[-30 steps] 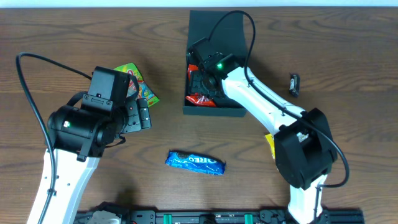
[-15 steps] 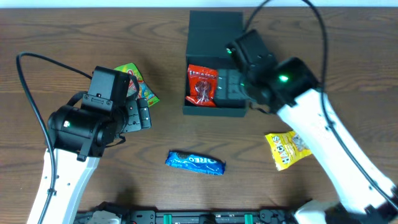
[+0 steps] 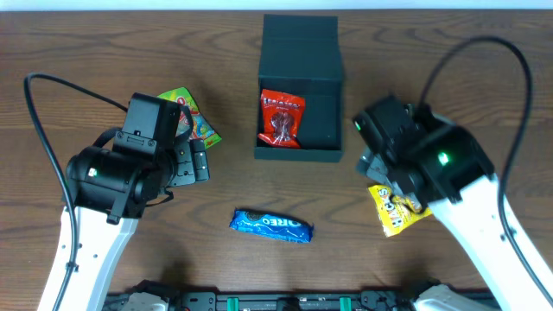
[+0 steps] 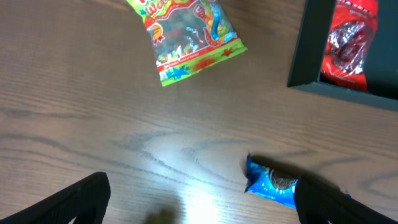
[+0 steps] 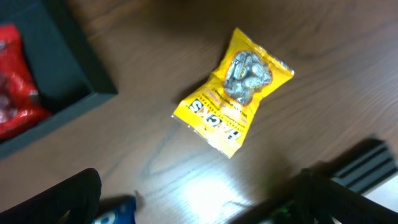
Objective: Pack container
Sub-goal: 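Open the right gripper inside the box and withdraw it, then move the right gripper to the yellow Hacks bag and grasp it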
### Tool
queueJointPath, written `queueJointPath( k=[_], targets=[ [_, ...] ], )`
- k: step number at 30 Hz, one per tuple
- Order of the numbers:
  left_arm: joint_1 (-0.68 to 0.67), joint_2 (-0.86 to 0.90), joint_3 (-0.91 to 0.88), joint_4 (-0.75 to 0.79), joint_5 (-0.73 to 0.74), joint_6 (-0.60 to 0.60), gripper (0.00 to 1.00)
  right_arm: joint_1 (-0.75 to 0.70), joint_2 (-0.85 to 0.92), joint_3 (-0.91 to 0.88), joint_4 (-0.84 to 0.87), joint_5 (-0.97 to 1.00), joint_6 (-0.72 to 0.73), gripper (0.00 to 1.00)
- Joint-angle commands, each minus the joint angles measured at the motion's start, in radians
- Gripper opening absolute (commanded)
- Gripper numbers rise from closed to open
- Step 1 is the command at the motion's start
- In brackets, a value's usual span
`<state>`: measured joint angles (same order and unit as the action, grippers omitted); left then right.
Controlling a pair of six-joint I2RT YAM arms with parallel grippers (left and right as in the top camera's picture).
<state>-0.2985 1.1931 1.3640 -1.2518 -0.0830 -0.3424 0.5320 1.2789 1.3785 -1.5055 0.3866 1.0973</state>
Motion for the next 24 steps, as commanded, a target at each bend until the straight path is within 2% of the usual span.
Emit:
queueJointPath(
  k=[1, 8, 10, 15, 18, 24],
  targets=[
    [-0.003, 0.000, -0.003, -0.005, -0.013, 0.007, 0.95, -0.017, -0.078, -0.150, 0.063, 0.043, 0.171, 0.99],
    [-0.003, 0.000, -0.003, -0.008, -0.013, 0.006, 0.95, -0.118, -0.121, -0.410, 0.367, 0.043, 0.351, 0.99],
    [-0.003, 0.000, -0.003, -0.011, -0.013, 0.006, 0.95, -0.128, -0.119, -0.436, 0.422, 0.046, 0.353, 0.99],
    [-0.003, 0.000, -0.003, -0.019, -0.005, 0.006, 0.95, -0.131, -0.119, -0.446, 0.439, 0.215, 0.285, 0.99],
    [-0.003, 0.000, -0.003, -0.020, 0.006, 0.006, 0.95, -0.173, -0.103, -0.446, 0.459, 0.158, 0.285, 0.99],
    [-0.003, 0.000, -0.003, -0.020, 0.029, 0.006, 0.95, -0.384, 0.007, -0.446, 0.524, -0.056, 0.251, 0.99]
  ],
)
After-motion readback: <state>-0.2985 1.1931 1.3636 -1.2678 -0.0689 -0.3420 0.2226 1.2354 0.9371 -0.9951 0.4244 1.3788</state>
